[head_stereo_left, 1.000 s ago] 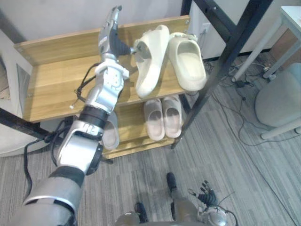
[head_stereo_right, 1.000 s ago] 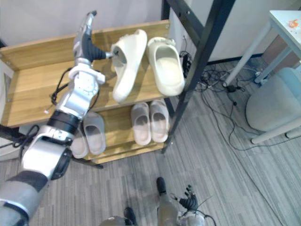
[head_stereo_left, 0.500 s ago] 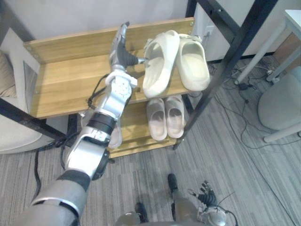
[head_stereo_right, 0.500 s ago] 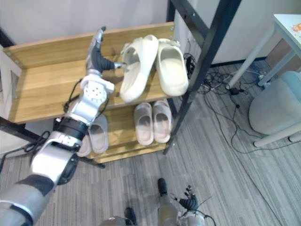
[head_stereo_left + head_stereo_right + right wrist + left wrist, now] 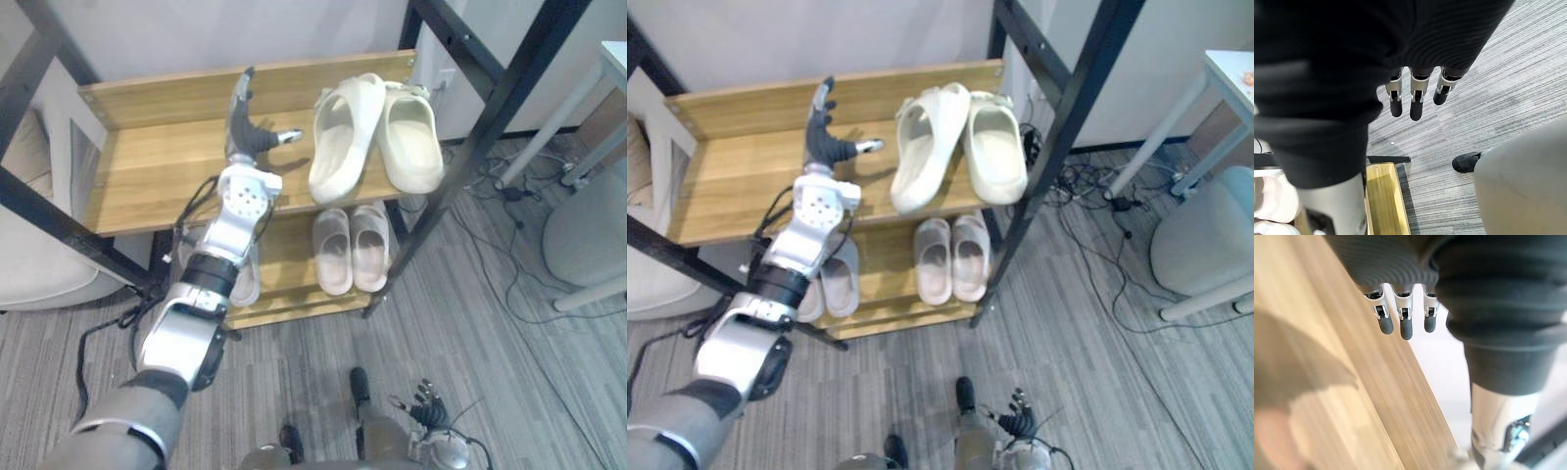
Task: Organize the slippers on the shoe rack
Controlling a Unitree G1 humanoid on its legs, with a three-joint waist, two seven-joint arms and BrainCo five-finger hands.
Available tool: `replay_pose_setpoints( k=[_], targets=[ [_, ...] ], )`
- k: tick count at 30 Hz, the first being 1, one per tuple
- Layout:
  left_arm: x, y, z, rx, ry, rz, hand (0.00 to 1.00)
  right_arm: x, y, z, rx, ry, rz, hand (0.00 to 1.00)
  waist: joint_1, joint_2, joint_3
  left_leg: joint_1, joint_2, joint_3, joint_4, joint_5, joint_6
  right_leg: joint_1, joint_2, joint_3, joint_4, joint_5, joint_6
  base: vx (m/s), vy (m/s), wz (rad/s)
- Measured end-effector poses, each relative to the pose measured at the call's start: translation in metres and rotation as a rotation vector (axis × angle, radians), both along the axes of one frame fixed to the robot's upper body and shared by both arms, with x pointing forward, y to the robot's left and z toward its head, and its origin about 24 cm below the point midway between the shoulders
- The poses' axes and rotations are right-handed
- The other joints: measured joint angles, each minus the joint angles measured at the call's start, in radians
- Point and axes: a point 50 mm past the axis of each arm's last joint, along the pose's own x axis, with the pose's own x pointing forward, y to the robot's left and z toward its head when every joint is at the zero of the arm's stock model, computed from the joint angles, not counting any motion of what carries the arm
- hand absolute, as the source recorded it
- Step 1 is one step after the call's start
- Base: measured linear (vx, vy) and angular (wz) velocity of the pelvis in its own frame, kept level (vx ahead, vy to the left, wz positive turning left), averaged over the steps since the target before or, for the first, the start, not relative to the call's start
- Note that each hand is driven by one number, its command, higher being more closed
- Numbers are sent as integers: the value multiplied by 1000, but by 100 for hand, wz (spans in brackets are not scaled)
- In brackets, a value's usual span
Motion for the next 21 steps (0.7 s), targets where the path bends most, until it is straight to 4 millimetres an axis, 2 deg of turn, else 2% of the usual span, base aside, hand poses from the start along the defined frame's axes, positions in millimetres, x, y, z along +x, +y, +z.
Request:
replay_pose_setpoints(
  k=[4, 9, 13, 14, 19, 21],
  targets=[
    [-5, 8, -13, -125, 20, -23, 0, 1, -2, -1, -4, 11, 4, 0, 0, 8, -5, 5, -2, -19, -29, 19, -4, 1, -1, -23, -1, -6, -8, 24, -25, 16],
    [-14, 12, -40, -313, 76, -97, 0, 2, -4, -4, -10, 39, 12, 0, 0, 22, -9, 52, -1, -37, -72, 35, -10, 37, 6, -48, -6, -20, -16, 40, -18, 8],
    [-19, 11, -44, -423, 65, -155, 0, 4, -6, -4, -18, 46, 24, 0, 0, 33, -11, 54, -1, -56, -90, 43, -10, 40, 1, -68, -6, -27, -16, 29, -17, 18],
    [-26, 9, -49, -509, 65, -217, 0, 5, -6, -5, -21, 59, 36, 0, 1, 35, -10, 61, 5, -77, -98, 48, -14, 54, 3, -90, -6, -37, -12, 87, -26, 25],
    [-31, 4, -53, -539, 69, -262, 0, 8, -6, -6, -27, 71, 59, 0, 2, 43, -11, 76, 6, -84, -112, 48, -14, 66, 4, -97, -6, -44, -8, 56, 3, 8],
    [-39, -8, -54, -540, 68, -334, 0, 9, -6, -6, -28, 78, 61, 0, 3, 44, -10, 76, 7, -94, -113, 48, -14, 70, 3, -117, -6, -45, -8, 48, 6, 11]
  ],
)
